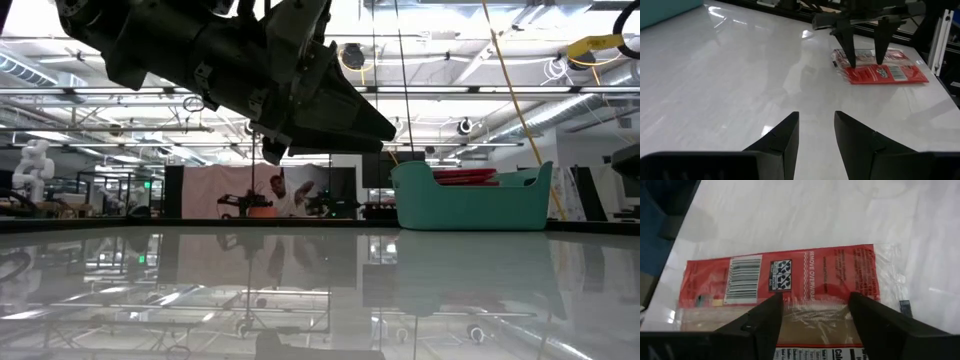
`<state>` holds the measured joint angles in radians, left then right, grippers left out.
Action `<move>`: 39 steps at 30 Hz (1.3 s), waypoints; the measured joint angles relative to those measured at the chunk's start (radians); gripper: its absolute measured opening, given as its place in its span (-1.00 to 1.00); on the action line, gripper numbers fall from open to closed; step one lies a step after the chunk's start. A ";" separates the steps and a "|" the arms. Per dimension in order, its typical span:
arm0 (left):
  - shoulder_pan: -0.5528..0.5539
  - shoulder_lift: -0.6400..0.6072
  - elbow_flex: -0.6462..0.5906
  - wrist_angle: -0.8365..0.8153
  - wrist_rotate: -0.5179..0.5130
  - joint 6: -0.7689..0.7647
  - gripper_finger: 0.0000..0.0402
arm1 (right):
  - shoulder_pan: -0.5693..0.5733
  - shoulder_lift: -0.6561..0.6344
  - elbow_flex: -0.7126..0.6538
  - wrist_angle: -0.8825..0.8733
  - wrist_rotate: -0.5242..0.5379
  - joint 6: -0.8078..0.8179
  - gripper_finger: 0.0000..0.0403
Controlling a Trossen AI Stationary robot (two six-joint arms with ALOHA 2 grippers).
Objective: Sort popcorn bags into baskets
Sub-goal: Put the red popcorn bag into the green bin
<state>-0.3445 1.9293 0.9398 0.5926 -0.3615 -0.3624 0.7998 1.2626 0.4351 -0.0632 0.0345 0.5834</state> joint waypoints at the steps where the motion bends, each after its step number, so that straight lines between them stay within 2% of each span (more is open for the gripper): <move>1: 0.001 0.000 0.000 0.000 -0.001 0.000 -0.37 | 0.000 0.003 0.000 0.000 0.001 -0.010 0.12; 5: 0.004 0.000 0.000 0.000 -0.001 0.000 -0.37 | 0.000 0.011 -0.001 -0.004 0.016 -0.037 -0.10; 17: 0.004 0.000 0.000 -0.010 -0.005 0.012 -0.37 | 0.000 0.009 -0.003 0.023 0.019 -0.095 -0.95; 30: 0.016 0.000 0.000 -0.026 -0.005 0.021 -0.37 | -0.026 -0.050 -0.006 0.081 0.147 -0.201 -1.00; 39: 0.021 0.000 0.000 -0.028 -0.005 0.012 -0.37 | -0.080 -0.106 -0.006 0.087 0.146 -0.220 -1.00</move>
<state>-0.3231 1.9296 0.9398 0.5651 -0.3664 -0.3505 0.7198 1.1569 0.4294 0.0233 0.1808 0.3632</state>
